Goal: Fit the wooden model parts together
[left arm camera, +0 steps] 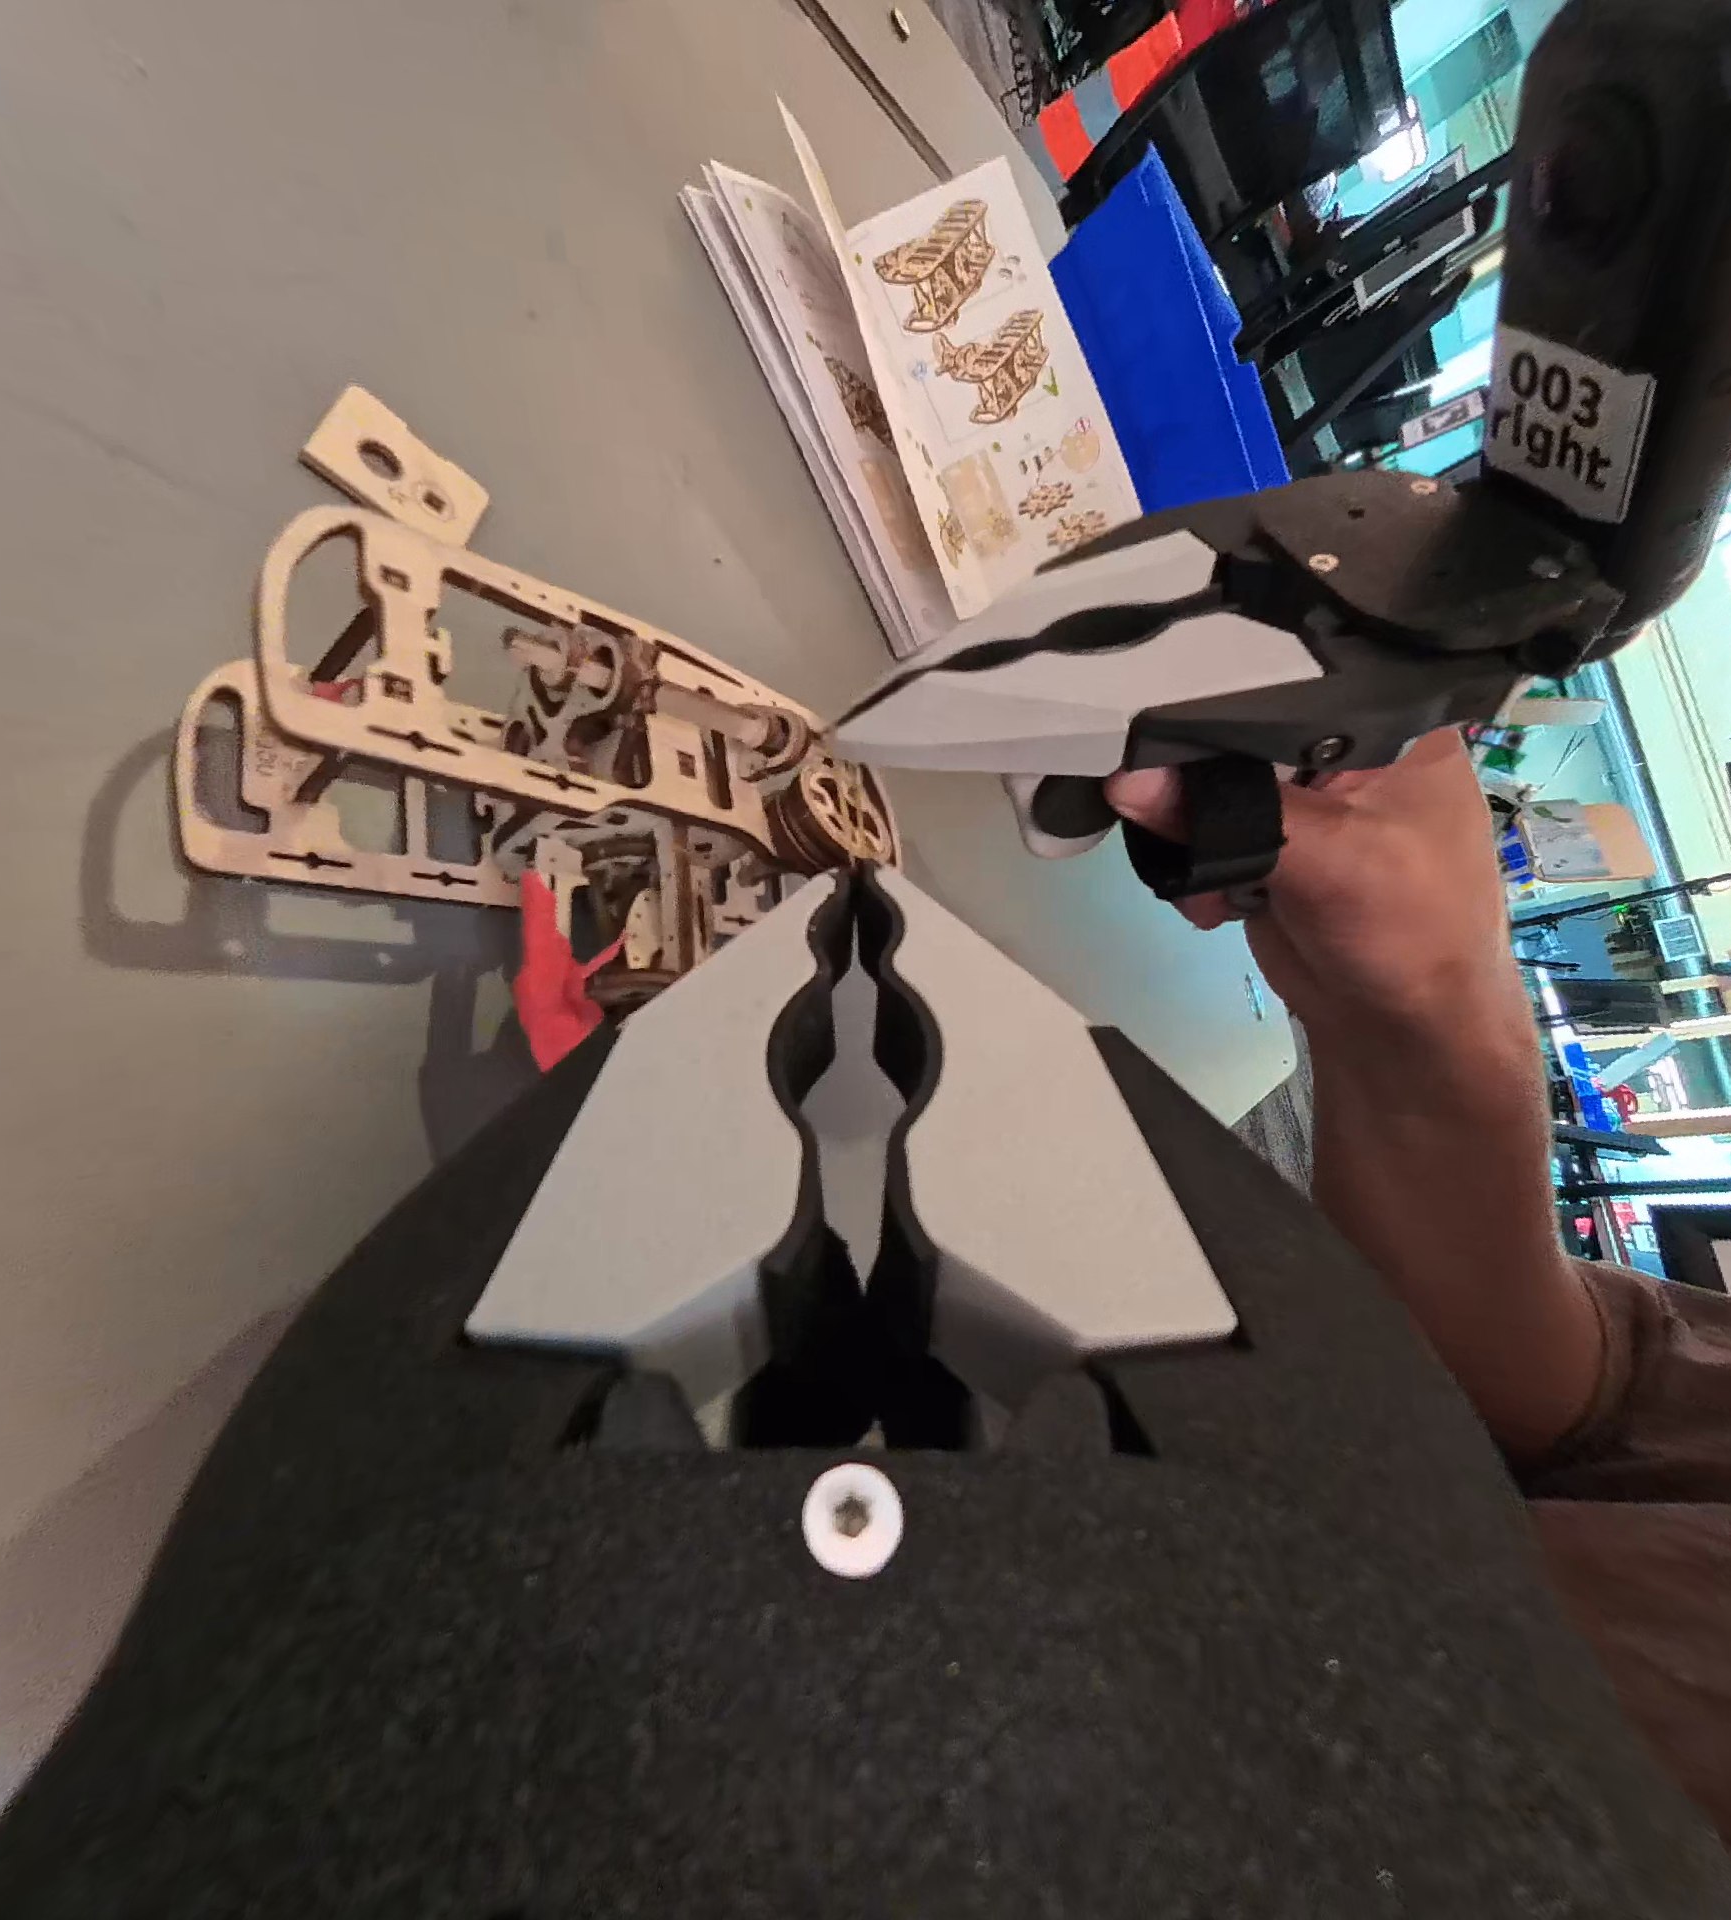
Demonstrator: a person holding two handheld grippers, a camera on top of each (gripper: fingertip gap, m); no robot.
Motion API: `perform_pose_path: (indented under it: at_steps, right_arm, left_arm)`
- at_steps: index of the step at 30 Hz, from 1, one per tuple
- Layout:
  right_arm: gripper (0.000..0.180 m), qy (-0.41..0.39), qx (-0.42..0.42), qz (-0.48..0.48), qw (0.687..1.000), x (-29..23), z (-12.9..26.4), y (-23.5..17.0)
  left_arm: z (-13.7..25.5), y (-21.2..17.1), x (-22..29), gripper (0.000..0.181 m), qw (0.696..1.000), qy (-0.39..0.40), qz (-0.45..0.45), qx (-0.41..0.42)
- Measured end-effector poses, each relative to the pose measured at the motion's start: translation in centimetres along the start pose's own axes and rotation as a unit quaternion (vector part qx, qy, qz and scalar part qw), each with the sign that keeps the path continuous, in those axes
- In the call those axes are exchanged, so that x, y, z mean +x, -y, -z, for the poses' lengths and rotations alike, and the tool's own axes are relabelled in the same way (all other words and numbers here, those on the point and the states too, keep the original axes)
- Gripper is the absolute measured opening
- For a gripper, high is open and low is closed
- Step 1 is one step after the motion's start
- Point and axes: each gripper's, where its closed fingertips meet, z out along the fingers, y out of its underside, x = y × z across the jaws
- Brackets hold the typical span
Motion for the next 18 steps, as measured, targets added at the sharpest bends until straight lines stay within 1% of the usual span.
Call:
perform_pose_path:
  at_steps: [2, 8, 13, 15, 18]
  right_arm:
    - [0.000, 0.004, 0.002, -0.003, 1.000, -0.2, 0.0, 0.2]
    - [0.000, 0.006, -0.010, -0.008, 1.000, -0.6, 0.0, 0.0]
    - [0.000, 0.024, 0.019, -0.018, 0.999, -1.9, 1.6, 0.2]
    - [0.000, 0.049, 0.029, -0.027, 0.998, -3.0, 2.7, -0.3]
    - [0.000, 0.093, 0.045, -0.037, 0.994, -4.8, 3.7, -2.1]
  left_arm:
    - [0.3, 0.6, -0.2, 0.000, 1.000, -0.005, -0.001, 0.003]
    - [0.5, 0.9, -0.8, 0.000, 1.000, -0.014, 0.015, -0.015]
    - [1.2, 1.3, 0.4, 0.000, 0.999, -0.034, -0.004, -0.022]
    - [1.5, 0.8, 1.6, 0.000, 0.999, -0.043, -0.018, -0.028]
    - [0.9, -2.0, 4.4, 0.000, 0.995, -0.055, -0.070, -0.052]
